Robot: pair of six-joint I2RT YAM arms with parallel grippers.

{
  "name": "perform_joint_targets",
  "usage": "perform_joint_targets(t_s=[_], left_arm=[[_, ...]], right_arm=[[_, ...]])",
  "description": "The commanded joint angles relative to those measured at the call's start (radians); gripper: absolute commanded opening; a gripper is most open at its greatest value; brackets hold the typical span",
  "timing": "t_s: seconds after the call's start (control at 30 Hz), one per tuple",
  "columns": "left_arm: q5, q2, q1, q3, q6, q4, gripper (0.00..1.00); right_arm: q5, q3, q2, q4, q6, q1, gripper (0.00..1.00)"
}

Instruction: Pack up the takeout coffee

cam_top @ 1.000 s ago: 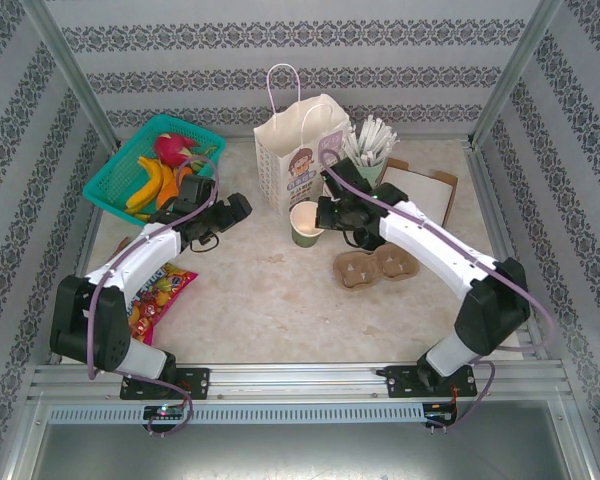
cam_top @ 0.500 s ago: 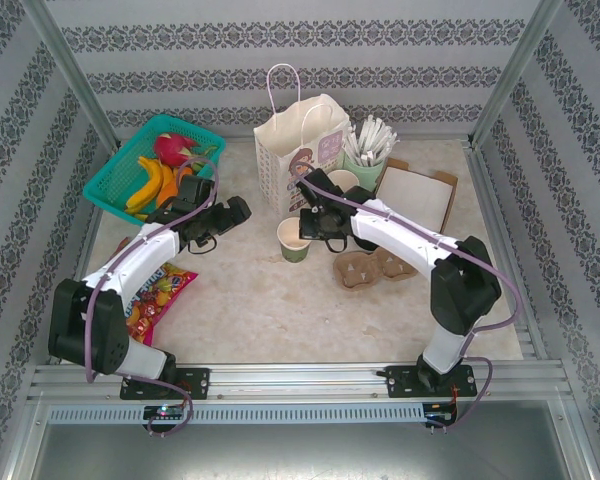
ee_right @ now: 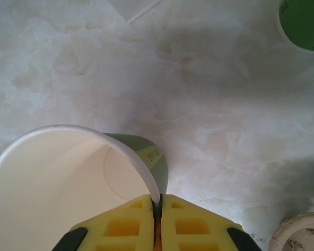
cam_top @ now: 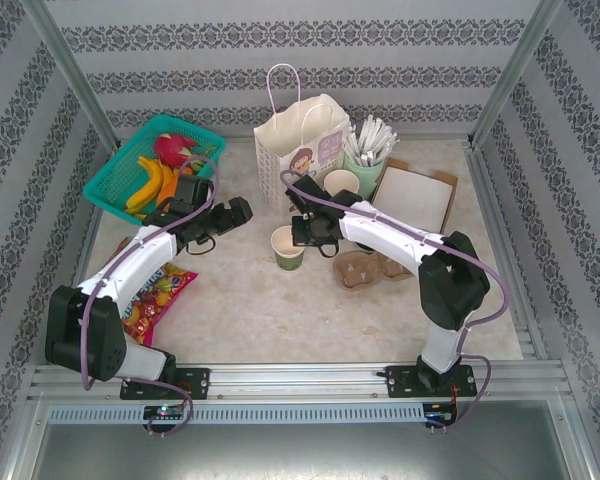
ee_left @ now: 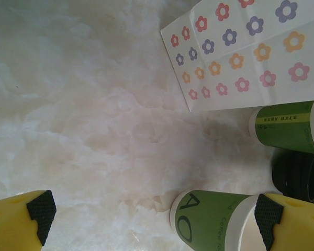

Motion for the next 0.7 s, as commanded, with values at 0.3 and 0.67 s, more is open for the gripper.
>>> perform_joint_targets(t_s=[0.3, 0.67], left_arm=[[-0.029, -0.030, -0.005, -0.006, -0.001, 0.003, 1.00], [-0.044, -0.047, -0.024, 0.020, -0.014, -0.029, 1.00]], right_arm=[[0.018, 0.042, -0.034, -0.017, -0.035, 0.006, 0.25], [0.098, -0.242, -0.323, 0.180, -0.034, -0.128, 0.64]])
